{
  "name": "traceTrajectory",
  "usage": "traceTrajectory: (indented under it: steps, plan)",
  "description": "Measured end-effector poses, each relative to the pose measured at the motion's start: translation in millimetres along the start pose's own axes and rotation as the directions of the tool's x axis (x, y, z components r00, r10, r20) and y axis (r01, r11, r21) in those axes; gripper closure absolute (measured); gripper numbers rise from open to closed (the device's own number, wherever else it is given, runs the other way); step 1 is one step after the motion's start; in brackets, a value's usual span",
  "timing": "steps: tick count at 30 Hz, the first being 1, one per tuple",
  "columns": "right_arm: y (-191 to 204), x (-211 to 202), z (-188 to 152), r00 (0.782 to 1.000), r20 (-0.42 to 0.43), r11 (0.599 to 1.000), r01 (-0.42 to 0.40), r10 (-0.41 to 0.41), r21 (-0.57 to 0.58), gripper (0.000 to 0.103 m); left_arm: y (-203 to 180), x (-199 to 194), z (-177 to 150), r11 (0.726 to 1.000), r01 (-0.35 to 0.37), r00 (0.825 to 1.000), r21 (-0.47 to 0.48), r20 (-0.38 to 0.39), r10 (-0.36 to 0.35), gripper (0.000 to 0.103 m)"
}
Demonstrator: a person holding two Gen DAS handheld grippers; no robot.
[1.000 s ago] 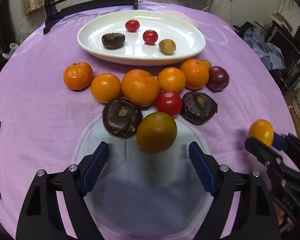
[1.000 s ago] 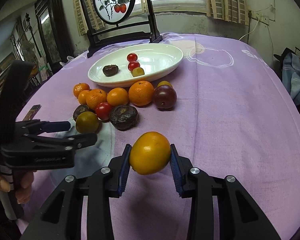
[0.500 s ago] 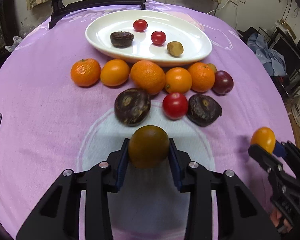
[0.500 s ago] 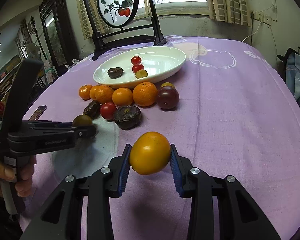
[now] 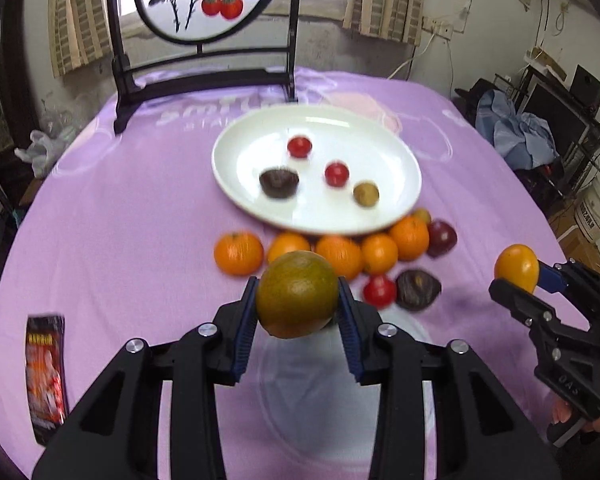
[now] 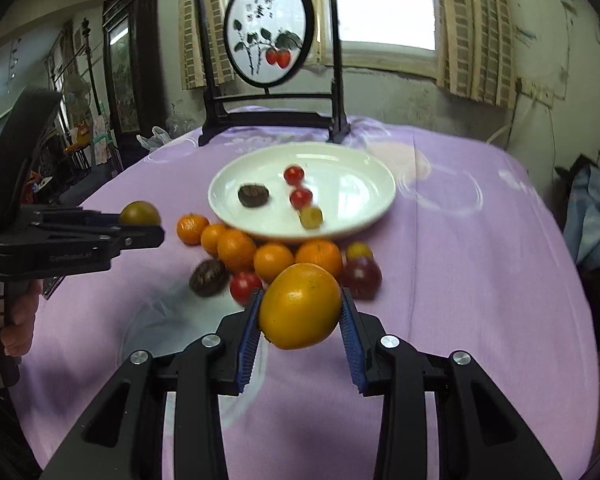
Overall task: Organize fruits
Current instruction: 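Place both held fruits on the white plate and open both grippers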
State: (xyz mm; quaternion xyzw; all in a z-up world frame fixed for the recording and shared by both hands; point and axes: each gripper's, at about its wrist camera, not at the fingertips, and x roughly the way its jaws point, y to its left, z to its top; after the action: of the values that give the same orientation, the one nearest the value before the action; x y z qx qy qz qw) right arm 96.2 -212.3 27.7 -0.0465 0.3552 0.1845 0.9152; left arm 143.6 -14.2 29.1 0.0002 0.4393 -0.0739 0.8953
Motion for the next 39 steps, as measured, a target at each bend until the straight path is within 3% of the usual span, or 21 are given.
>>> traceTrajectory:
  steps: [4,9,16,19,21,22,23,26,31,35,39]
  plan:
    - [10.3,18.0,30.9,1.0,0.008,1.0,-0.001,0.002,-0.031,0.065,8.0,14.9,29.9,1.0,-0.002,1.0,-0.006,0.019,0.002,0.066]
    - [22.8,63.5,56.7,0.999,-0.046,0.998,-0.027,0.025,-0.048,0.065,17.7,57.6,67.2,0.999,-0.033,0.999,-0.021,-0.003,0.033,0.066]
    - [25.9,134.4,72.6,0.988,-0.153,0.999,-0.029,0.022,-0.044,0.065,31.6,108.1,100.9,0.994,-0.102,0.995,-0.044,-0.012,0.102,0.066]
    - [22.5,154.9,74.0,0.982,-0.188,1.0,-0.014,0.009,-0.024,0.064,32.3,130.7,108.6,0.994,-0.095,0.995,-0.052,-0.045,0.093,0.066]
    - [18.5,162.2,74.5,0.98,-0.199,1.0,-0.008,0.01,0.009,0.056,32.8,144.0,109.7,0.994,-0.086,0.993,-0.065,-0.081,0.081,0.066]
    - [16.2,162.4,74.4,0.98,-0.197,1.0,0.005,0.0,0.026,0.043,32.9,146.5,108.8,0.994,-0.084,0.993,-0.069,-0.088,0.078,0.064]
    - [14.7,158.6,73.9,0.984,-0.178,0.999,0.022,-0.016,0.035,0.041,32.8,147.1,108.6,0.993,-0.094,0.993,-0.067,-0.082,0.088,0.062]
    - [11.9,145.9,71.6,0.988,-0.157,0.999,0.003,0.002,0.037,0.041,31.4,135.9,104.9,0.992,-0.109,0.993,-0.061,-0.055,0.106,0.045]
    - [-2.3,108.0,59.0,0.993,-0.116,0.998,0.018,-0.011,0.063,0.04,28.4,90.3,92.9,0.992,-0.109,0.994,-0.066,0.012,0.11,0.035]
    - [-11.2,75.6,40.3,0.995,-0.094,0.997,0.037,-0.03,0.068,0.039,23.4,55.4,68.9,0.992,-0.11,0.992,-0.065,0.049,0.114,0.03]
    - [-12.1,52.1,16.3,0.994,-0.103,0.997,0.046,-0.038,0.07,0.039,17.2,33.9,32.3,0.994,-0.077,0.996,-0.079,0.033,0.08,0.029]
